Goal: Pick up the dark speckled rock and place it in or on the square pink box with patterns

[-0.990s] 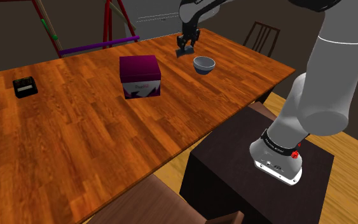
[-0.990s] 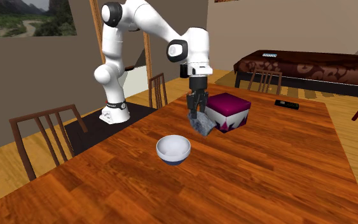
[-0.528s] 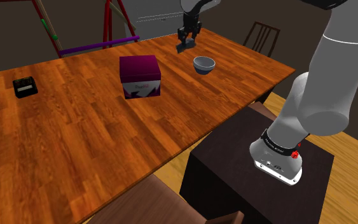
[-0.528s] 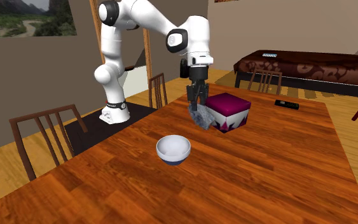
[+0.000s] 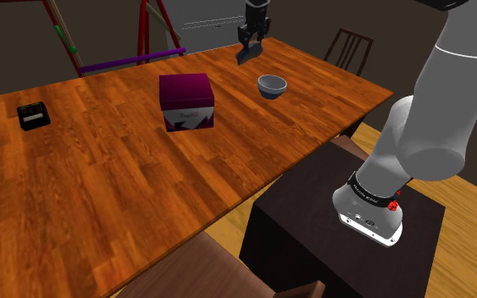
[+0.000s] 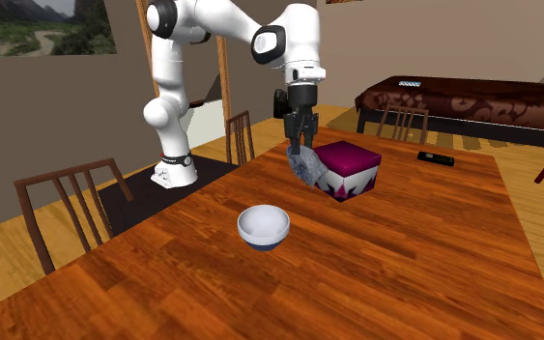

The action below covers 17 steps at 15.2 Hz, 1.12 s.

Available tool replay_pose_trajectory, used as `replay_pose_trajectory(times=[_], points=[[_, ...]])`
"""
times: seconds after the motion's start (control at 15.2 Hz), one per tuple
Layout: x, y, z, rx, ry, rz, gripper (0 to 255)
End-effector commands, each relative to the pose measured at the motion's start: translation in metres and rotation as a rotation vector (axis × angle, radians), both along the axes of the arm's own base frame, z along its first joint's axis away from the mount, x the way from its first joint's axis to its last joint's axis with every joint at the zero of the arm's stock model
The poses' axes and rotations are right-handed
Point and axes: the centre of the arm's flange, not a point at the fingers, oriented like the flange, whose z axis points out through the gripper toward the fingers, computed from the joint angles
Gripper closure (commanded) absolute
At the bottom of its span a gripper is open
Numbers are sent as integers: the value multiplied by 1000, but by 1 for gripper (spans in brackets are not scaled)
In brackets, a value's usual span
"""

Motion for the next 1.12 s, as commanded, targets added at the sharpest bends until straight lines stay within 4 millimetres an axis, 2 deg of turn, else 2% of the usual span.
replay_pose_trajectory(times=[0.0, 1.06], points=[[2, 13, 4, 0, 0, 0, 255], [30, 222, 20, 0, 0, 0, 255]])
